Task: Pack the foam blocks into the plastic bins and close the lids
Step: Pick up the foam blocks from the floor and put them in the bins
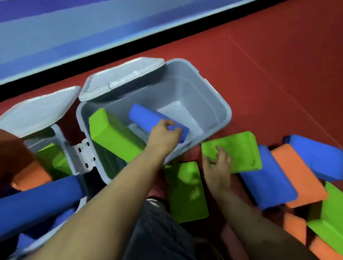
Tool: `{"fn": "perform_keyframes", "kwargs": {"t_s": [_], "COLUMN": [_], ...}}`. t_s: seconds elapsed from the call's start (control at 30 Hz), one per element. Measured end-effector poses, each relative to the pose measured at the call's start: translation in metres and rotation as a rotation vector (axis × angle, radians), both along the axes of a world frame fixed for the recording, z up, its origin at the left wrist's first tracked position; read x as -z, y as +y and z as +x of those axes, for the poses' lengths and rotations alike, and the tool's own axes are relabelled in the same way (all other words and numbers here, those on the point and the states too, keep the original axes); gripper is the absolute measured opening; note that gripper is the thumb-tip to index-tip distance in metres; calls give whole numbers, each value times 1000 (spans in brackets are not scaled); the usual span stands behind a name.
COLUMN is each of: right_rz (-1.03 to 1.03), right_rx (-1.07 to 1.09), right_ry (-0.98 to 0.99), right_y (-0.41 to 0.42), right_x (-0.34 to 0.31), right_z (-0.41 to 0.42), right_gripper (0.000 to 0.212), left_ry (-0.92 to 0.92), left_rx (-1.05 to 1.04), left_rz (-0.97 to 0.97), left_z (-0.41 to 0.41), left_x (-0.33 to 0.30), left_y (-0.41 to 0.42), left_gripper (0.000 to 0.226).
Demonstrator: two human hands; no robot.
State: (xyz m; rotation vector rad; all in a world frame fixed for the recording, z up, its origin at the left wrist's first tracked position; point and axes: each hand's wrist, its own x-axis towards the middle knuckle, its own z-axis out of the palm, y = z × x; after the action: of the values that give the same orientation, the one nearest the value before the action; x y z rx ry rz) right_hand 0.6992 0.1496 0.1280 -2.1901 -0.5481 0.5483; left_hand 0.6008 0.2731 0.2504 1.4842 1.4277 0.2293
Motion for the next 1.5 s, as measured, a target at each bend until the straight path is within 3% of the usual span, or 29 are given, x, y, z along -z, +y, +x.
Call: {"fn": "perform_keyframes", "kwargs": {"t_s": [0.07, 0.1, 0.17, 0.2, 0.23, 0.3, 0.37, 0.47, 0.57, 0.7, 0.83, 0.97, 1.13, 1.23, 1.27, 1.43, 1.5], "right_rz": [-114, -176, -272, -325, -375, -455, -549, -589, -620, -627, -777, -842, -556, -412, -365, -138, -119], "right_rx": [104, 157, 288, 398, 345, 181, 144, 134, 146, 39, -164, -157, -53, -6, 13, 61, 62], "right_ry": [121, 207, 467, 564, 668, 724, 775, 764, 784, 778, 627, 476, 490, 539, 534, 499, 491], "right_y": [-26, -35, -60, -73, -92, -115, -109, -100, -96, -86, -76, -74, -98, -115, -118, -114, -112], "right_x": [28, 62, 153, 196, 242, 294, 259, 251, 238, 205, 165, 118, 72, 39, 30, -10, -21], "right_z": [-2, -4, 2, 0, -2, -14, -28, -31, -28, -25, -24, -16, 1, 12, 15, 18, 16], "right_gripper": [49, 49, 75, 100, 117, 118, 128, 113, 125, 87, 115, 94, 122, 67, 59, 67, 82], "left_ry": [-40, -39, 17, 71, 116, 169, 163, 54, -1, 51, 90, 82, -12, -74, -96, -216, -236], "left_rx": [90, 143, 199, 227, 254, 235, 159, -23, -112, -97, -66, -2, -20, -60, -72, -120, -139], "left_rz": [-180, -259, -385, -424, -446, -457, -500, -671, -736, -777, -745, -682, -595, -525, -510, -448, -407], "left_z": [19, 25, 26, 24, 20, 14, 12, 17, 21, 21, 21, 17, 6, -1, -3, -17, -26], "left_x": [15, 26, 53, 69, 82, 102, 115, 125, 132, 131, 125, 104, 70, 48, 40, -6, -24], "left_y": [-18, -27, -38, -39, -37, -28, -16, -3, 3, 7, 3, -6, -14, -28, -33, -60, -67], "left_gripper": [4, 17, 25, 23, 19, 17, 17, 23, 30, 23, 22, 13, 15, 15, 17, 18, 14]}}
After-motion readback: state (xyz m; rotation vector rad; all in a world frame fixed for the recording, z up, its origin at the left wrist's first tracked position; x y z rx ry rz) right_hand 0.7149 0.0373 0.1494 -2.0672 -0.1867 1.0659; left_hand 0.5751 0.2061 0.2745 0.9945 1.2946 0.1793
